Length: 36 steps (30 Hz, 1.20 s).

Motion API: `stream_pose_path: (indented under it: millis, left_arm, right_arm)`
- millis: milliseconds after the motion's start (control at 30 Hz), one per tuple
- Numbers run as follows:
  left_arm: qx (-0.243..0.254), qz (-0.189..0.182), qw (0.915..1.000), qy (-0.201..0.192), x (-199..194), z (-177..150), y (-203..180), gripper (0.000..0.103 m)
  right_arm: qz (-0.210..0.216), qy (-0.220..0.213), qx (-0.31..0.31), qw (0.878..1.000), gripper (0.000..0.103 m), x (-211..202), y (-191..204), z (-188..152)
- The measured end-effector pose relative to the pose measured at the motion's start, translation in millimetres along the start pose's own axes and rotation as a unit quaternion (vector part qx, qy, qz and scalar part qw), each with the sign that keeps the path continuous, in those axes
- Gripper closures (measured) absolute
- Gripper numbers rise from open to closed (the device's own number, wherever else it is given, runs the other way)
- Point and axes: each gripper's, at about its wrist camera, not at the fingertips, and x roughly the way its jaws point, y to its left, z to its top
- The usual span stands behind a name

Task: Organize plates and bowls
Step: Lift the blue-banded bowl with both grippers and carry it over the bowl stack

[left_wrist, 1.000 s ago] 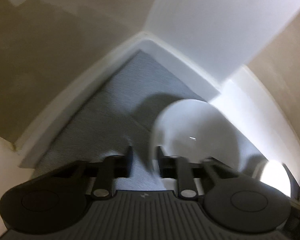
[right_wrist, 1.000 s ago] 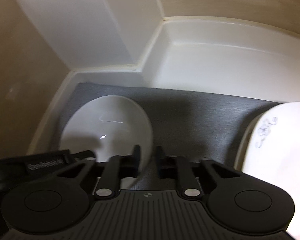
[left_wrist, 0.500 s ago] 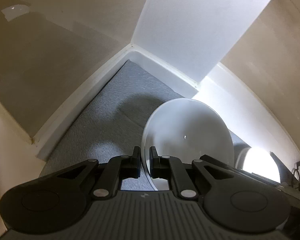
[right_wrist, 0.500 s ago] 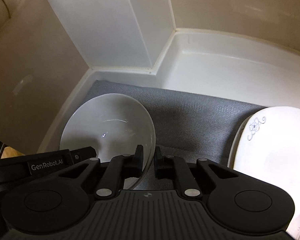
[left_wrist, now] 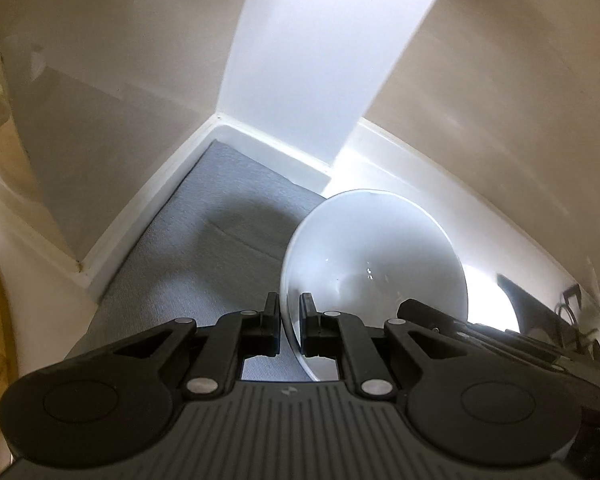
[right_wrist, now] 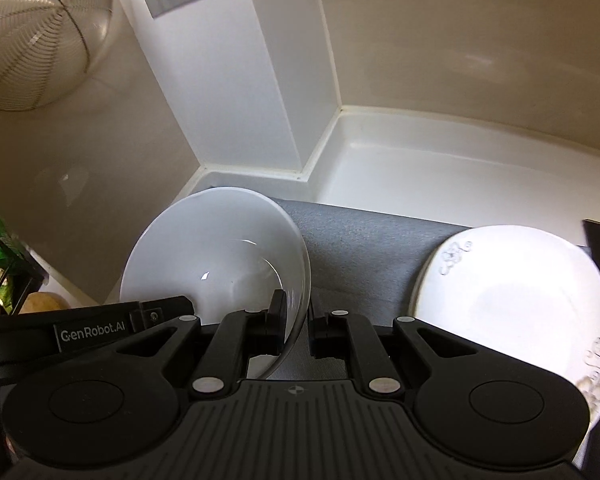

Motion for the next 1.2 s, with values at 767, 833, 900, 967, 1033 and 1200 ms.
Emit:
stream_pose_path:
  millis: [767, 833, 900, 967, 1033, 1200]
  left_arm:
    - [0.094, -0.034, 0.9943, 0.039, -52.5, -78.7, -38.6, 0.092]
    - [0.099, -0.035, 0.9933, 0.047, -50.2, -84.8, -37.5, 0.091]
    - [0.105, -0.035, 0.9924, 0.053, -50.7, -92.5, -37.0, 0.091]
    - [0.111, -0.034, 0.9915, 0.059, -50.1, -99.4, -35.8, 0.091]
    - [0.115, -0.034, 0.9906, 0.065, -49.2, -105.6, -34.4, 0.091]
    - [0.128, -0.032, 0.9882, 0.078, -47.4, -118.1, -33.0, 0.091]
  right_arm:
    - [-0.030, -0.006, 0.029, 0.999, 0.092, -84.9, -16.5, -79.0]
    - [-0.031, -0.001, 0.032, 0.999, 0.092, -86.7, -17.7, -85.7]
    - [-0.033, 0.004, 0.035, 0.999, 0.092, -87.7, -18.1, -92.3]
    - [-0.033, 0.009, 0.036, 0.999, 0.092, -89.0, -18.8, -98.9]
    - [-0.034, 0.014, 0.037, 0.999, 0.091, -90.0, -19.2, -105.8]
    - [-0.035, 0.026, 0.039, 0.998, 0.091, -88.9, -19.6, -118.8]
